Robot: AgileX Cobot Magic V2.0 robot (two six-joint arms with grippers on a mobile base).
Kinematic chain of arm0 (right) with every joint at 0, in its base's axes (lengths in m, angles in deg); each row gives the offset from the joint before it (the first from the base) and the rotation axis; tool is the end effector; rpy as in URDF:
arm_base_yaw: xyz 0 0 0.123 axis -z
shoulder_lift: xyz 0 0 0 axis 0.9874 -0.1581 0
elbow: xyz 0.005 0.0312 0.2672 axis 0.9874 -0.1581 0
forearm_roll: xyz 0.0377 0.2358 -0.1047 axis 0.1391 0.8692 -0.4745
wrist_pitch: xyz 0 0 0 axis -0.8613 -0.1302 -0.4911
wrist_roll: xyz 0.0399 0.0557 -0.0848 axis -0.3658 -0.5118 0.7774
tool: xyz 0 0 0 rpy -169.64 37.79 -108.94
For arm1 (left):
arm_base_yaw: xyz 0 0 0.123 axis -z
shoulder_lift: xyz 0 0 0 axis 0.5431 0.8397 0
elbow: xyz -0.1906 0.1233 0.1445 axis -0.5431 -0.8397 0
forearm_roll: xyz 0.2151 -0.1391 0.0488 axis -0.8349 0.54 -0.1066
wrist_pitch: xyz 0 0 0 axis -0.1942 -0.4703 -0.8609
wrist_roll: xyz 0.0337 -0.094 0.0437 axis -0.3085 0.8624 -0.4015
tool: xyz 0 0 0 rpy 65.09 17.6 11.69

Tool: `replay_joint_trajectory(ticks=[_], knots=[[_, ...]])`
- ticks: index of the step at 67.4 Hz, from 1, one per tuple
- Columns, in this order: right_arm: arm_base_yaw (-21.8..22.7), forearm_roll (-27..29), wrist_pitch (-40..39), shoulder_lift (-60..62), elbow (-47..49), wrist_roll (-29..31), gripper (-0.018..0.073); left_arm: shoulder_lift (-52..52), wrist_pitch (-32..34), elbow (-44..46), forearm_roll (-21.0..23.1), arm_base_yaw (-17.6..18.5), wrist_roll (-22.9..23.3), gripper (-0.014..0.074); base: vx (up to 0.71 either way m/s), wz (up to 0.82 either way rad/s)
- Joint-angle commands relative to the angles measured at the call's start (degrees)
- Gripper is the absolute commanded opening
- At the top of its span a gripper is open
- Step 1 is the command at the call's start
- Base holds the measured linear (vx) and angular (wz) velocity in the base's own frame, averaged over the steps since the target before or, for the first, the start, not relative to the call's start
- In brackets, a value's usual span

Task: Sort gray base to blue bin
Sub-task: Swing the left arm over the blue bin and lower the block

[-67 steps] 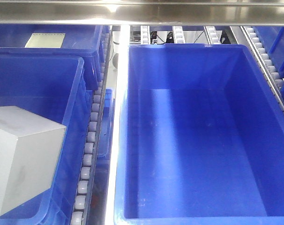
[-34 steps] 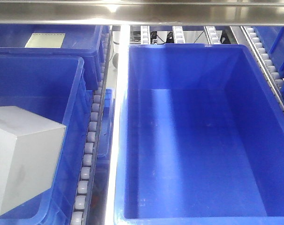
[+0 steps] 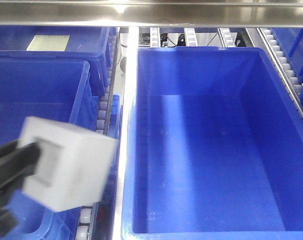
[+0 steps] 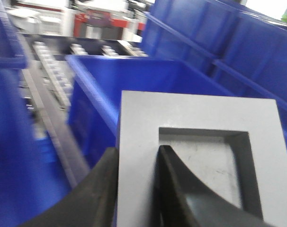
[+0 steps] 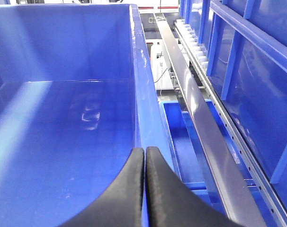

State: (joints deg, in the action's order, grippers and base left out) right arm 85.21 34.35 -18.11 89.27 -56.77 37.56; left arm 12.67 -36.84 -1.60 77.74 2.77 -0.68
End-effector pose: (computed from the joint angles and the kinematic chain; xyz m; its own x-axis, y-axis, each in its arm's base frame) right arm 0.0986 -0.0072 0.1829 -0.1353 0.0299 -0.9904 0.0761 0.9969 0.0197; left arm 0.1465 -0.1029 0.2881 -0.2304 -0.1818 -0.9560 0.5257 0.8035 -0.2795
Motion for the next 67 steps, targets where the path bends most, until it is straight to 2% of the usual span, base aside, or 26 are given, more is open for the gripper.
replay_joint_trajectory(ticks=[1, 17, 30, 39, 49, 55, 67], knots=[[0.3, -0.4, -3.6, 0.5, -0.1, 0.7, -0.0005, 5.4, 8.3, 5.5, 0.7, 3.7, 0.8, -0.0006, 0.00, 0.00], [0.3, -0.4, -3.6, 0.5, -0.1, 0.7, -0.0005, 25.9, 8.8, 19.7, 0.6, 13.2, 0.7, -0.0006, 0.00, 0.00], [0.3, -0.4, -3.6, 0.5, -0.1, 0.7, -0.0005, 43.6, 9.6, 31.7, 0.6, 18.3, 0.7, -0.0004, 0.00, 0.00], [0.3, -0.4, -3.6, 0.5, -0.1, 0.7, -0.0005, 54.9, 8.9, 40.0, 0.7, 19.0, 0.8, 0.0003, 0.00, 0.00], [0.3, -0.4, -3.6, 0.5, -0.1, 0.7, -0.0005, 63.3, 2.4, 47.3, 0.8, 19.1, 0.8, 0.0006, 0.00, 0.00], [0.3, -0.4, -3.6, 0.5, -0.1, 0.7, -0.0005, 66.2, -0.2, 49.3, 0.8, 19.1, 0.8, 0.0010, 0.00, 0.00], [0.3, -0.4, -3.6, 0.5, -0.1, 0.7, -0.0005, 68.4, -1.0, 49.5, 0.8, 19.1, 0.8, 0.0050, 0.00, 0.00]])
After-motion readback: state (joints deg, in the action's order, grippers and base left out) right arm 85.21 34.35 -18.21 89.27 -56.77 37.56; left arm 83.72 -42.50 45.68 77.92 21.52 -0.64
